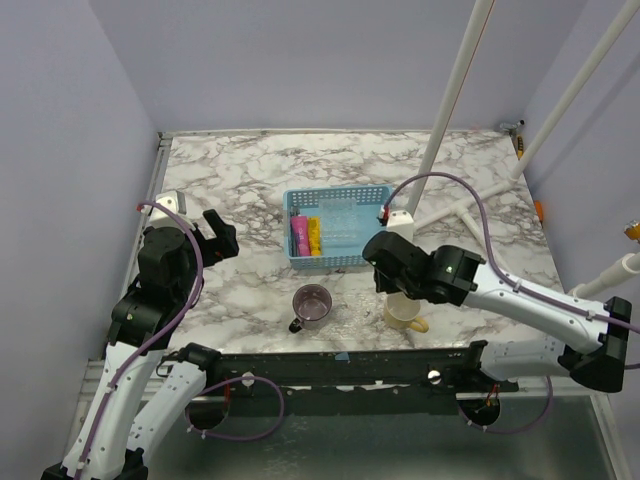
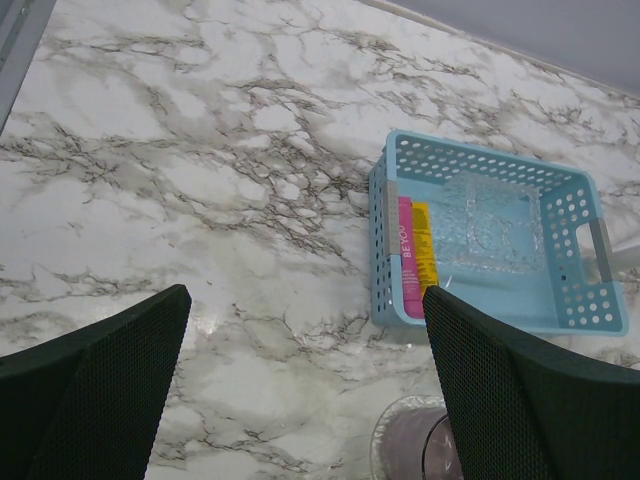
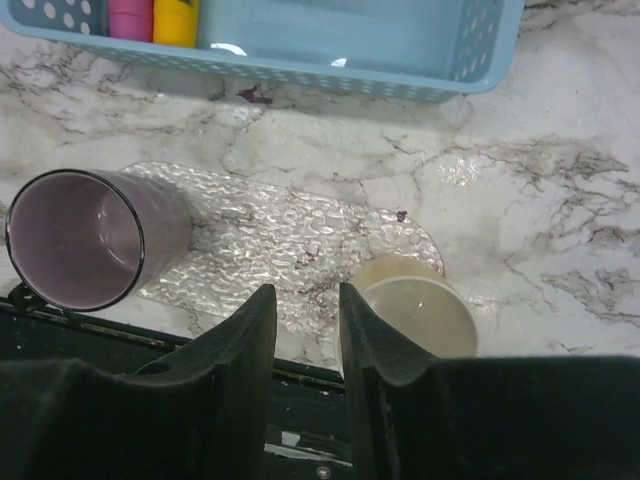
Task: Prepare toiletry sets of a toothbrush and toothpaste on the tray
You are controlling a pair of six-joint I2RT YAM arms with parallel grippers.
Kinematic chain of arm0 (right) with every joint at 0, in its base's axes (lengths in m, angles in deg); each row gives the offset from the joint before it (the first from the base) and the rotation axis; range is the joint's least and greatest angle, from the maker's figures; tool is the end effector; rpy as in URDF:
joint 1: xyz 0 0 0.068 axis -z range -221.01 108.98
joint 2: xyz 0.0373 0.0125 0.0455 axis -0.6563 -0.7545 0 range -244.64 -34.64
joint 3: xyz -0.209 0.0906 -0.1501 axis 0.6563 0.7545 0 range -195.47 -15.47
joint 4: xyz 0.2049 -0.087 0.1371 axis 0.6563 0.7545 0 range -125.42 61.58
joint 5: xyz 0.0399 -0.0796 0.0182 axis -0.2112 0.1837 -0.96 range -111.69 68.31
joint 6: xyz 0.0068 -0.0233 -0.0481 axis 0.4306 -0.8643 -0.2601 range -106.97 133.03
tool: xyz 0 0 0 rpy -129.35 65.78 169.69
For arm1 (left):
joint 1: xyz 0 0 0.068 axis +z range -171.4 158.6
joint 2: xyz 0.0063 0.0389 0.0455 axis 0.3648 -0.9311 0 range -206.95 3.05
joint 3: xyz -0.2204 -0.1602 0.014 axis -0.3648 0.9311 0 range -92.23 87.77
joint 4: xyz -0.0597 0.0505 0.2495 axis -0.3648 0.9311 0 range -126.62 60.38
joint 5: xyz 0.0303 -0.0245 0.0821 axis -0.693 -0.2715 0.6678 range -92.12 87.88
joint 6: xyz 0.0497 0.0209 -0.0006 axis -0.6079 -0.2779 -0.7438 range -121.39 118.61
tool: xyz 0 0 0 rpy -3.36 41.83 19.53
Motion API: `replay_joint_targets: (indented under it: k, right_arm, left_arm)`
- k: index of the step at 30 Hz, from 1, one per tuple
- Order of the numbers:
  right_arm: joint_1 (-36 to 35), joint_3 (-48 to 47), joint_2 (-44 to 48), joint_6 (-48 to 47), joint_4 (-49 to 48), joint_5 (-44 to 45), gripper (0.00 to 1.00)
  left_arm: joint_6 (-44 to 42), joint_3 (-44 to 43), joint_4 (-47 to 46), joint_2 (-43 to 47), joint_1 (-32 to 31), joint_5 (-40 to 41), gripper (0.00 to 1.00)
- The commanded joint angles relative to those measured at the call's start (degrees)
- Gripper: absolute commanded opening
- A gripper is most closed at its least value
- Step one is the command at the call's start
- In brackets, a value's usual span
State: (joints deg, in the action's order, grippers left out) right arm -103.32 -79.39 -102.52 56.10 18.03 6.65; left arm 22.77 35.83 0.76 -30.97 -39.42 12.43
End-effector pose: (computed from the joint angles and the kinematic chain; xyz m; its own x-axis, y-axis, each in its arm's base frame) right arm 0.1198 0.1921 0.3123 -0.7372 -0.1111 -0.6665 -0.2150 0.9737 0.0756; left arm 0.1151 -0.0279 0.3575 -0.3194 -0.3127 -0.8946 -0.0618 0.9489 -0.3096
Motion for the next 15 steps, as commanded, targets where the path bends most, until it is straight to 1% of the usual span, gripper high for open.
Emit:
replay_joint_targets:
  k: [1,10,15]
  right_arm:
    - [-0.4,-5.0,-3.5,-3.4,-3.6,4.0,0.36]
    - [-0.1,-14.7,-15.0,-7.6,-7.3,6.5,0.37]
    - [1.8,-18.5,-20.3,-9.8,-9.9,6.0,0.38]
  left_arm:
    - [-0.5,0.3,-0.5,0.3,-0.2,-1.3,0.98]
    - [-0.6,0.2,-0.4,0.4,-0.2,-1.8,0.98]
    - [-0.6,0.3,-0.5,0.9,-0.2,-2.0,0.98]
